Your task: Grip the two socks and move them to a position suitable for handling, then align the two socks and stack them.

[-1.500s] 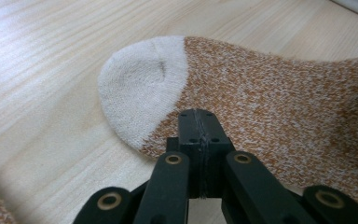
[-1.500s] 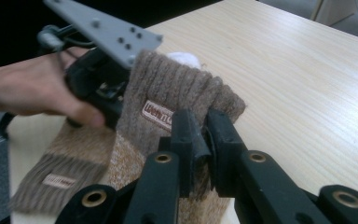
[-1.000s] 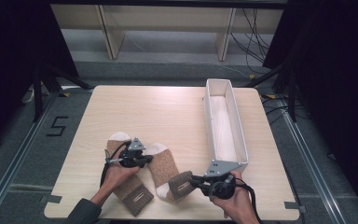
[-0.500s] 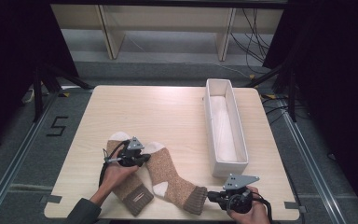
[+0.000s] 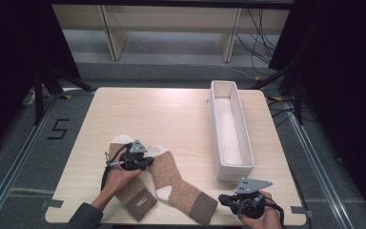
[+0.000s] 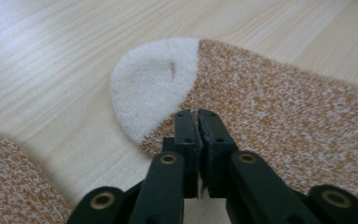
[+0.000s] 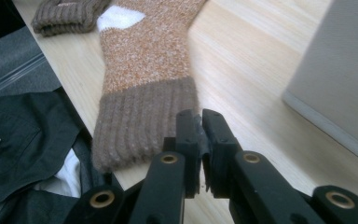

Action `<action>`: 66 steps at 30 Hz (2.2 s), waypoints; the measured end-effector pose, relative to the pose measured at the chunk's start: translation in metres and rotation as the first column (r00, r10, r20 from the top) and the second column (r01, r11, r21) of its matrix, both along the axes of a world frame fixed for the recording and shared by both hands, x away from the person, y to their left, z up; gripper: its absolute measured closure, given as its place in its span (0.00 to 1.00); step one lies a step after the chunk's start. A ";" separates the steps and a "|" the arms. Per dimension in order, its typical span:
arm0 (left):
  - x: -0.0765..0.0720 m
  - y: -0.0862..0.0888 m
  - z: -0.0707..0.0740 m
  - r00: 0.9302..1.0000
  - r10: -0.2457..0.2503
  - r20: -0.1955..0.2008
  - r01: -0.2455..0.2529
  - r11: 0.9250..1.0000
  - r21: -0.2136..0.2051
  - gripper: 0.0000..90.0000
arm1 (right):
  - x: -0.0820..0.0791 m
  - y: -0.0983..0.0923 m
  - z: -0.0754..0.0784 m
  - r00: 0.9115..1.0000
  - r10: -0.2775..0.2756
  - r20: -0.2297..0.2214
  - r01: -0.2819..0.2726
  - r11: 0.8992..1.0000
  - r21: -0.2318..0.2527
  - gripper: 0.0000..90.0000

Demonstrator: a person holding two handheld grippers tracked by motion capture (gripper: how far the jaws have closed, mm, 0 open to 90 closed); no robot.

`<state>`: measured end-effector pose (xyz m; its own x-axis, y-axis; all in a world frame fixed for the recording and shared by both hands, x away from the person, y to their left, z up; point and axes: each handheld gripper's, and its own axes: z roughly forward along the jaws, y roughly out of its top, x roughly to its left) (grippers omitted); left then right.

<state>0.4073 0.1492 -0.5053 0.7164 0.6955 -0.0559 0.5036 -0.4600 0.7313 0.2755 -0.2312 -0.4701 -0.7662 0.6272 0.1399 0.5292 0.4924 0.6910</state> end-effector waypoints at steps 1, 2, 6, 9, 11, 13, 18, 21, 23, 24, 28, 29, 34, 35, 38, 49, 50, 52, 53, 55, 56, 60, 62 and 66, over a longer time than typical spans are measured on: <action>0.000 0.001 0.002 1.000 0.010 0.007 -0.010 1.000 -0.009 0.89 | -0.001 0.003 0.000 1.000 -0.005 -0.020 0.005 1.000 -0.004 0.93; 0.000 0.003 0.004 1.000 0.006 0.010 -0.006 1.000 -0.010 0.85 | 0.000 0.005 -0.001 1.000 0.011 -0.006 -0.011 1.000 -0.017 0.92; 0.001 0.015 0.014 0.999 0.036 0.003 -0.035 0.998 -0.053 0.71 | 0.002 0.007 -0.003 1.000 0.012 -0.008 -0.012 1.000 -0.014 0.89; 0.003 0.023 0.018 0.997 0.075 -0.009 -0.075 0.996 -0.055 0.61 | 0.003 0.007 -0.004 1.000 0.012 -0.005 -0.012 1.000 -0.021 0.88; 0.005 0.026 0.017 0.995 0.099 -0.015 -0.100 0.994 -0.054 0.58 | 0.004 0.007 -0.005 1.000 0.016 -0.004 -0.016 1.000 -0.019 0.86; 0.005 0.026 0.017 0.995 0.101 -0.028 -0.102 0.994 -0.036 0.57 | 0.004 0.007 -0.005 1.000 0.023 -0.003 -0.023 1.000 -0.020 0.85; 0.006 0.022 0.018 0.991 0.115 -0.073 -0.116 0.993 -0.022 0.53 | 0.003 0.009 -0.006 1.000 0.004 -0.018 -0.004 1.000 -0.017 0.82; 0.006 0.018 0.019 0.988 0.114 -0.106 -0.118 0.993 -0.028 0.51 | 0.004 0.010 -0.006 1.000 0.007 -0.018 -0.007 1.000 -0.021 0.81; 0.007 0.016 0.019 0.988 0.105 -0.112 -0.108 0.994 -0.015 0.51 | 0.004 0.010 -0.007 1.000 0.008 -0.020 -0.008 1.000 -0.020 0.80; 0.008 0.014 0.019 0.986 0.109 -0.128 -0.112 0.994 -0.019 0.51 | 0.005 0.009 -0.008 1.000 0.019 -0.009 -0.019 0.999 -0.027 0.79; 0.013 0.012 0.014 0.986 0.108 -0.126 -0.111 0.994 -0.019 0.51 | 0.007 0.010 -0.010 0.999 0.009 -0.038 -0.010 1.000 -0.027 0.76; 0.013 0.011 0.014 0.984 0.107 -0.142 -0.110 0.994 -0.007 0.52 | 0.007 0.011 -0.010 0.999 0.010 -0.039 -0.011 1.000 -0.028 0.75; 0.017 0.011 0.012 0.983 0.115 -0.140 -0.119 0.993 -0.017 0.51 | 0.009 0.012 -0.012 0.999 0.000 -0.039 -0.001 1.000 -0.023 0.69; 0.018 0.012 0.013 0.983 0.114 -0.145 -0.117 0.993 -0.015 0.51 | 0.011 0.012 -0.013 0.999 0.009 -0.033 -0.010 1.000 -0.025 0.69; 0.021 0.014 0.013 0.982 0.124 -0.144 -0.128 0.992 -0.018 0.52 | 0.011 0.014 -0.014 0.999 0.006 -0.043 -0.007 1.000 -0.029 0.67; 0.024 0.012 0.011 0.980 0.127 -0.152 -0.130 0.991 -0.015 0.51 | 0.012 0.017 -0.016 0.998 -0.017 -0.058 0.016 1.000 -0.016 0.60; 0.025 0.013 0.011 0.981 0.124 -0.151 -0.128 0.992 -0.014 0.51 | 0.012 0.018 -0.017 0.998 -0.017 -0.056 0.016 1.000 -0.018 0.59; 0.025 0.012 0.010 0.981 0.127 -0.149 -0.130 0.991 -0.016 0.51 | 0.013 0.018 -0.018 0.999 -0.019 -0.047 0.019 1.000 -0.006 0.59; 0.025 0.012 0.009 0.981 0.125 -0.150 -0.129 0.992 -0.015 0.51 | 0.013 0.018 -0.017 0.999 -0.015 -0.050 0.014 1.000 -0.018 0.58; 0.025 0.011 0.009 0.979 0.121 -0.162 -0.124 0.992 -0.010 0.52 | 0.013 0.018 -0.018 0.999 -0.018 -0.050 0.017 1.000 -0.018 0.57; 0.026 0.011 0.009 0.980 0.113 -0.162 -0.115 0.993 -0.003 0.52 | 0.013 0.018 -0.018 0.999 -0.023 -0.050 0.022 1.000 -0.018 0.57; 0.027 0.007 0.004 0.980 0.115 -0.164 -0.116 0.993 -0.001 0.54 | 0.013 0.019 -0.017 0.996 -0.043 -0.073 0.042 0.999 -0.018 0.56; 0.026 0.006 0.003 0.981 0.106 -0.160 -0.106 0.994 0.010 0.55 | 0.015 0.020 -0.018 0.998 -0.042 -0.056 0.041 0.999 -0.020 0.55; 0.025 0.003 0.002 0.985 0.091 -0.149 -0.086 0.996 0.037 0.58 | 0.017 0.024 -0.019 0.996 -0.040 -0.076 0.038 0.999 -0.023 0.52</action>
